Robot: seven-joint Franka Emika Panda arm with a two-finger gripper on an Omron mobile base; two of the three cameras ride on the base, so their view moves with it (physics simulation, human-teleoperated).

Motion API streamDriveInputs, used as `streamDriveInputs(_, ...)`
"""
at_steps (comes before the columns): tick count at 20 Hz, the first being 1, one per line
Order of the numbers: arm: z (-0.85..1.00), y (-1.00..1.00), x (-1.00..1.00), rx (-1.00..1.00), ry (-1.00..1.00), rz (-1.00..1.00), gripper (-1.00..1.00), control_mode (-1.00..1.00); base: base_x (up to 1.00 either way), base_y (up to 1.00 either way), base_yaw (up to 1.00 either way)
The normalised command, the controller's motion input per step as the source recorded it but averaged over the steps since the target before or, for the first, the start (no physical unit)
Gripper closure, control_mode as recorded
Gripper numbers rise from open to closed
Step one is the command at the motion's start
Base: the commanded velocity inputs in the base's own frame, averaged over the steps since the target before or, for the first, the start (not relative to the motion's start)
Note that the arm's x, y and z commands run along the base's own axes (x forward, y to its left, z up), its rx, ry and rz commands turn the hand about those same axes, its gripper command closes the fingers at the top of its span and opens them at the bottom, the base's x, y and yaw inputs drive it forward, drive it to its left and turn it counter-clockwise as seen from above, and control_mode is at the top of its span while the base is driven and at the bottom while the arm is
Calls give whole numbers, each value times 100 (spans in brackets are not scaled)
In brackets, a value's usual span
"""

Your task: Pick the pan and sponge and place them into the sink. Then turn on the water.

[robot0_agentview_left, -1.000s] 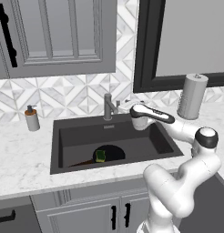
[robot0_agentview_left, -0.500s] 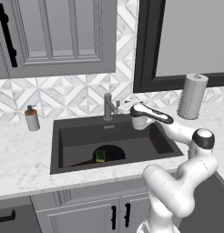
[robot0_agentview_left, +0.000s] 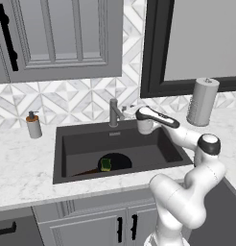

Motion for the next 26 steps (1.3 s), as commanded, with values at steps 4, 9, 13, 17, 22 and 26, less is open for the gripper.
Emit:
streamDriveInputs(4, -6, 2, 10, 0, 0, 0, -100, -100, 0, 0, 0)
streamDriveInputs(9, -10, 1, 19, 0, 3, 0, -100, -100, 0, 0, 0)
streamDriveInputs(13, -15, 2, 42, 0, 7, 0, -100, -100, 0, 0, 0)
streamDriveInputs(17, -12, 6, 44, 0, 8, 0, -100, -100, 0, 0, 0)
streamDriveInputs(22, -7, 1, 26, 0, 3, 0, 100, -100, 0, 0, 0)
streamDriveInputs(26, 0, -14, 0, 2, 0, 0, 100, -100, 0, 0, 0)
